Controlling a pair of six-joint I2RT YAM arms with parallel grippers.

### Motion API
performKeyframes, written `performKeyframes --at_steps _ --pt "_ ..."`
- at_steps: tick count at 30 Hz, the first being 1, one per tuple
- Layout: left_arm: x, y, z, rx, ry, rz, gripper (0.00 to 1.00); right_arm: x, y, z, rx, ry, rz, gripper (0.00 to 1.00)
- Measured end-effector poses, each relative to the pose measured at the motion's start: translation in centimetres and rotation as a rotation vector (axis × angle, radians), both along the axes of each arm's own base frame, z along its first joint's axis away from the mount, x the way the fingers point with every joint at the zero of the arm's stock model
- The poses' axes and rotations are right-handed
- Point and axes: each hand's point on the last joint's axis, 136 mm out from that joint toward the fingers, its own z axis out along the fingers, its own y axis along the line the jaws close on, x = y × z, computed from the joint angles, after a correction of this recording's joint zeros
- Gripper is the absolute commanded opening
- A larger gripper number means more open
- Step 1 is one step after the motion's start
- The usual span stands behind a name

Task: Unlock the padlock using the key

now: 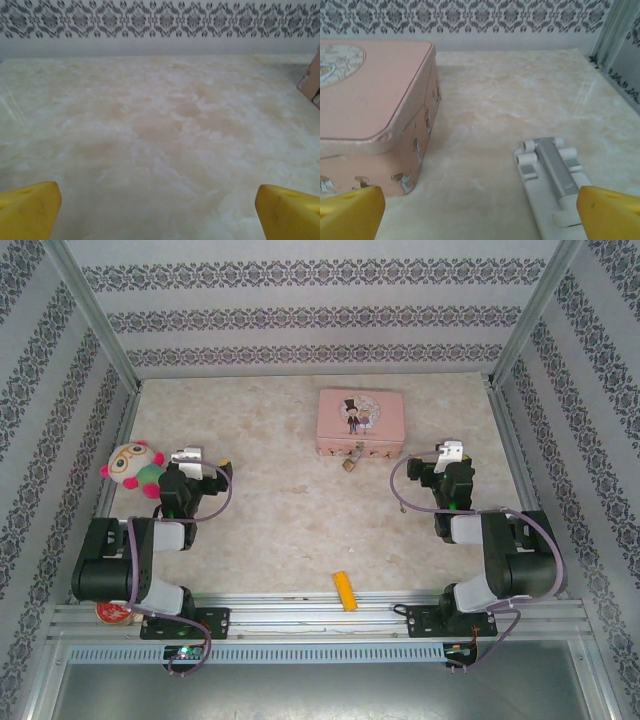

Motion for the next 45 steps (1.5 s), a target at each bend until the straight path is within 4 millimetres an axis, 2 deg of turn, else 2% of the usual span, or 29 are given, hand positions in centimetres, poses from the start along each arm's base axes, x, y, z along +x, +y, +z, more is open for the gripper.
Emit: performKeyframes --at_steps 5,9,12,15,19,23,30,39,45 --pt "-0.8 0.5 1.5 -0.003 -0.036 0.035 0.99 -0.5 -0.1 1.8 -0.012 -0.031 -0.030 0.98" --pt "-1.9 1.0 4.3 -0.032 -0.093 0.072 0.99 -1.8 -0.1 4.2 -0.010 -0.043 -0.063 0.98" --pt "-2.9 1.0 7.0 -0.068 -0.150 0.082 0.99 -2.9 -0.1 6.2 0.000 -0.043 -0.096 0.89" --pt "-3.9 0.9 8.8 -0.112 -0.177 0.086 0.99 -4.2 0.0 7.9 0.026 -0.017 -0.122 0.78" --pt "-4.9 0.5 10.5 -0.182 -0.206 0.074 0.99 -6.3 0.7 9.0 0.085 0.056 -0.146 0.65" --pt "-5.4 -0.3 11.1 -0.257 -0.211 0.050 0.99 -8.7 2.0 7.2 0.143 0.199 -0.168 0.59" --pt "-5.2 -2.4 10.2 -0.358 -0.164 -0.004 0.99 -12.5 4.1 1.7 0.138 0.503 -0.241 0.56" --pt "-3.9 -3.2 6.7 -0.433 -0.052 -0.004 0.99 -12.5 5.7 -3.3 0.114 0.745 -0.334 0.54" --pt "-3.7 -3.5 5.9 -0.450 -0.020 -0.013 0.99 -11.9 6.2 -5.0 0.130 0.817 -0.365 0.52"
